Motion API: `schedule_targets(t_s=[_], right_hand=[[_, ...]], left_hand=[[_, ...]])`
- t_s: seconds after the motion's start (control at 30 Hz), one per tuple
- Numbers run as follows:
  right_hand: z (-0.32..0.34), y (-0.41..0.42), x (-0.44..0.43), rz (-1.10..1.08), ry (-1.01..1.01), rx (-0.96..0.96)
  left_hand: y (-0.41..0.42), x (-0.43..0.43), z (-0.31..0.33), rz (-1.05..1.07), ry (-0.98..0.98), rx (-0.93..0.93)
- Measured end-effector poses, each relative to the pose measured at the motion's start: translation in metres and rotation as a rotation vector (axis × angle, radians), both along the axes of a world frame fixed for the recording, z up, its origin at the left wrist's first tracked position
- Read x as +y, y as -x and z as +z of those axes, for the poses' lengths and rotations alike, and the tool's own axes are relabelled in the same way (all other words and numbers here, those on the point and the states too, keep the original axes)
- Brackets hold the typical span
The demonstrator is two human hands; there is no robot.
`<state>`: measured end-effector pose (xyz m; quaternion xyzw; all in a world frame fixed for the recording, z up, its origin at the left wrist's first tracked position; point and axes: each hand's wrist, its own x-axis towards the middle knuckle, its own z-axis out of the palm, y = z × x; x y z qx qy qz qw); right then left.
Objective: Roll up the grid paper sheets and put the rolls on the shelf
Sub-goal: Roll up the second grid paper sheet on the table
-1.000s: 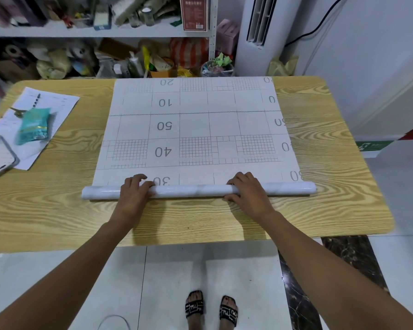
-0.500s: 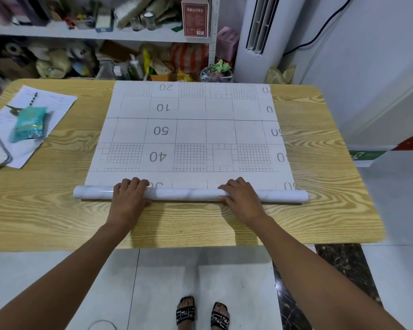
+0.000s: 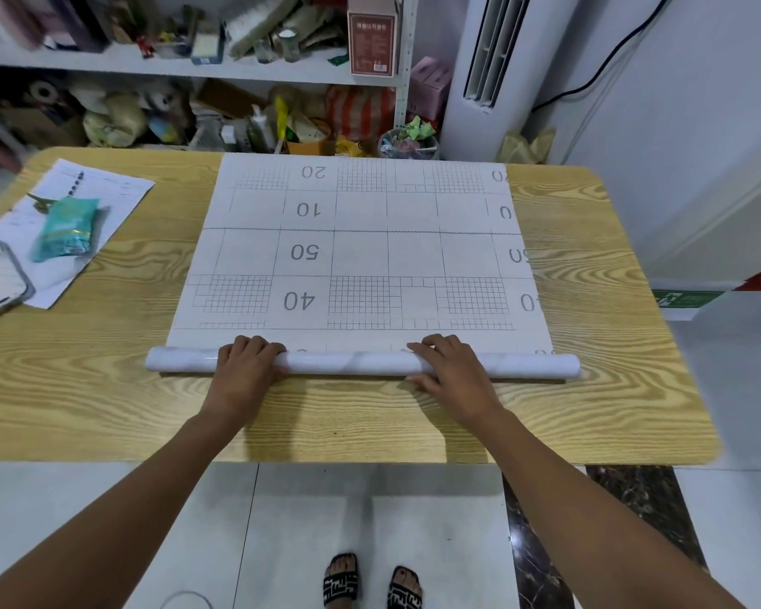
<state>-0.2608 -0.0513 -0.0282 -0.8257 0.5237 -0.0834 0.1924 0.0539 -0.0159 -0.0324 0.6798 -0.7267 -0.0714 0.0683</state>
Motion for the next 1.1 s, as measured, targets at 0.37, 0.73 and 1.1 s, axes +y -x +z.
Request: schedule_targets(t_s=[0.37,0.73,1.1], right_hand=[[-0.001,0.006,0.002,-0.053,0.027,-0.095],[0.001,0.006,0.001,-0.04,0.041,-0.043],[0.018,0.002,-0.003,-0.112,-0.055,-0.076]], left_hand=[[0.003,0.001,0.0,-0.011,-0.052,0.047],[0.008,0.0,0.006,-0.006,-0.143,0.069],[0.007,-0.002,0.007,-0.003,-0.086,0.088]])
